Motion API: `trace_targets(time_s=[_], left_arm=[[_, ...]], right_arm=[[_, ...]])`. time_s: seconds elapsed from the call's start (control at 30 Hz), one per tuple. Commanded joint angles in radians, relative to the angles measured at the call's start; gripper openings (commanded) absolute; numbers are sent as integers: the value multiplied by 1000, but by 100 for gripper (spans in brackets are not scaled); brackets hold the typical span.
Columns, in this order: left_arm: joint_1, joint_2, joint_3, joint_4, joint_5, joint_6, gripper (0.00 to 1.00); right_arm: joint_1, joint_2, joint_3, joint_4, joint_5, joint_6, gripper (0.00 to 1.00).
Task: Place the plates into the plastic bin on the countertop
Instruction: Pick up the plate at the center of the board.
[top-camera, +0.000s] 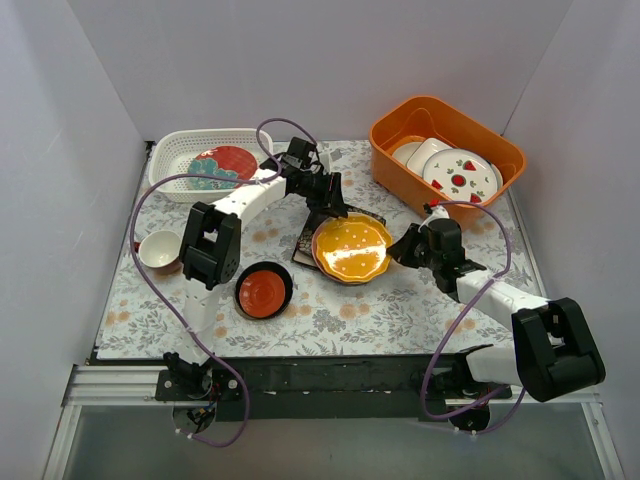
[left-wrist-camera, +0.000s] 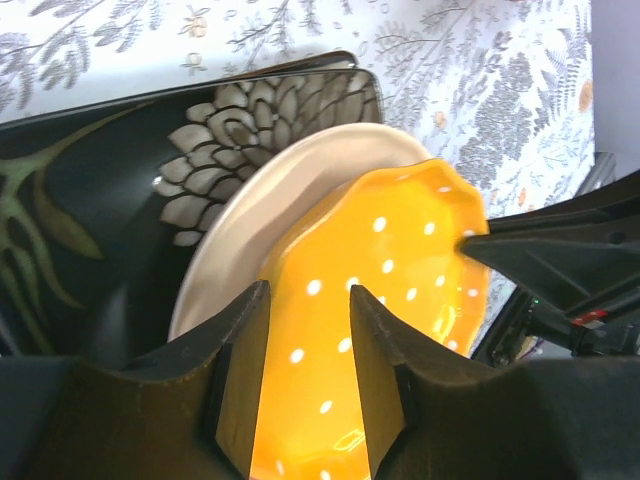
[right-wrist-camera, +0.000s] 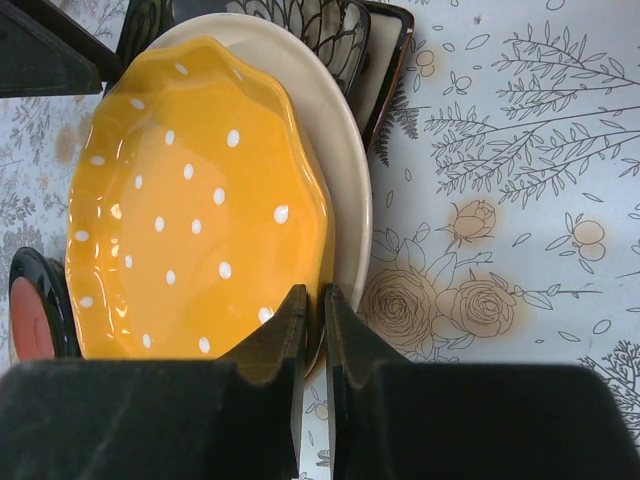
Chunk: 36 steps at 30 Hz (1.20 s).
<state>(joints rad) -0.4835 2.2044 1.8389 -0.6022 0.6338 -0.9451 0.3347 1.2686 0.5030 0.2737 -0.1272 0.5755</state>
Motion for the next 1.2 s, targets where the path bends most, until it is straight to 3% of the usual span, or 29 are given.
trace_targets(time_s=[0.0, 0.43, 0.73, 0.93, 1.17], left_arm=[[-26, 20, 52, -28, 20, 15, 37], [-38, 20, 74, -51, -59, 40, 43], [-38, -121, -44, 74, -123, 66, 60], [-38, -163, -82, 111, -192, 77, 62], [-38, -107, -47, 65, -241, 100, 61]], right_arm=[[7, -43, -4, 140, -54, 24, 1], [7, -118, -46, 173, -20, 27, 1], [7, -110, -44, 176, -28, 29, 1], [7, -117, -46, 173, -23, 27, 1], [7, -124, -46, 168, -12, 24, 1]])
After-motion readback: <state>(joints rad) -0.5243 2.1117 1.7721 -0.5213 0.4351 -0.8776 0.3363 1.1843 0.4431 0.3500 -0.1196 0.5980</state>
